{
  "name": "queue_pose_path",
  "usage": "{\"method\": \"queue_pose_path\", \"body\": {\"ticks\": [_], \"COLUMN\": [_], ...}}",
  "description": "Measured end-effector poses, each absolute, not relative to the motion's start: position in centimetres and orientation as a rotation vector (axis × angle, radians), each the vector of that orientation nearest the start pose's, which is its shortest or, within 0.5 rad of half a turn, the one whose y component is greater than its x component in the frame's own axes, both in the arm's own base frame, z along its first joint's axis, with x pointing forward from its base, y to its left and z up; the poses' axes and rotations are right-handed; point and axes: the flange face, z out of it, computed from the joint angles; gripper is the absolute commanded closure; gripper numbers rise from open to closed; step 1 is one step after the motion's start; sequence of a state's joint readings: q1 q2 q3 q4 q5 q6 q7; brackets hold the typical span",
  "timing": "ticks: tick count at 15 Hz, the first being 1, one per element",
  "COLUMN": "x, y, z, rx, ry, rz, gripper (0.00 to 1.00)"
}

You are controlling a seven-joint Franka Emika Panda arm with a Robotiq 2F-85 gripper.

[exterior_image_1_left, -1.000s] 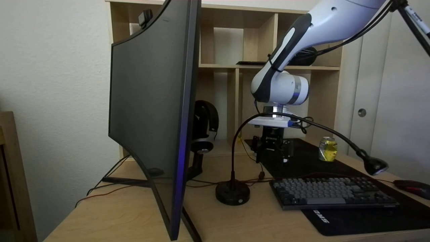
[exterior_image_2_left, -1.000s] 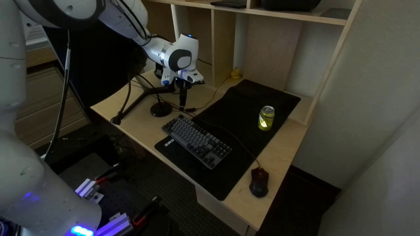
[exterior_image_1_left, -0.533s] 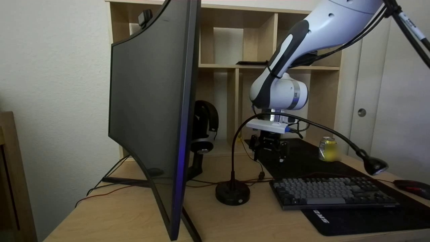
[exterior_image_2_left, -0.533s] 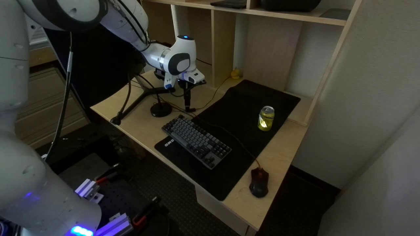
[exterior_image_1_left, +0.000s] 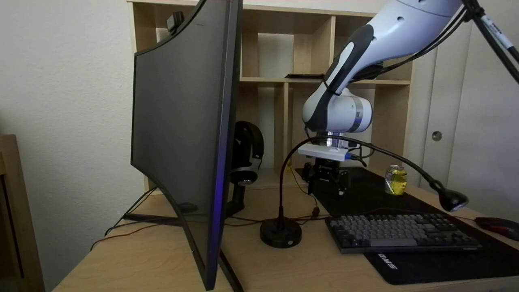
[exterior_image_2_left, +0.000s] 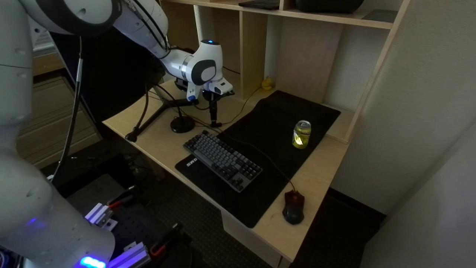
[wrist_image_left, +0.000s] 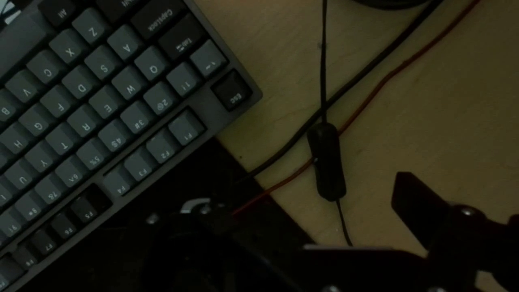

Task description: Put the drink can on the mat then turn on the lamp

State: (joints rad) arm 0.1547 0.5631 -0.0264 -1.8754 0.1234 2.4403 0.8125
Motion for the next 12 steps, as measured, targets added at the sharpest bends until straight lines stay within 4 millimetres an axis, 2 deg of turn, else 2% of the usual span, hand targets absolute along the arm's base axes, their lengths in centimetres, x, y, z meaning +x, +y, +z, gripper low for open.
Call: {"method": "queue_pose_path", "body": {"ticks": [9, 12], "x": [63.6, 63.7], "y": [8.3, 8.3], "z": [21.3, 19.7], "rx": [-2.845, -2.862], "ry": [1.154, 1.181], "rz": [-0.01, 0.064], "gripper": [0.0, 0.0]}}
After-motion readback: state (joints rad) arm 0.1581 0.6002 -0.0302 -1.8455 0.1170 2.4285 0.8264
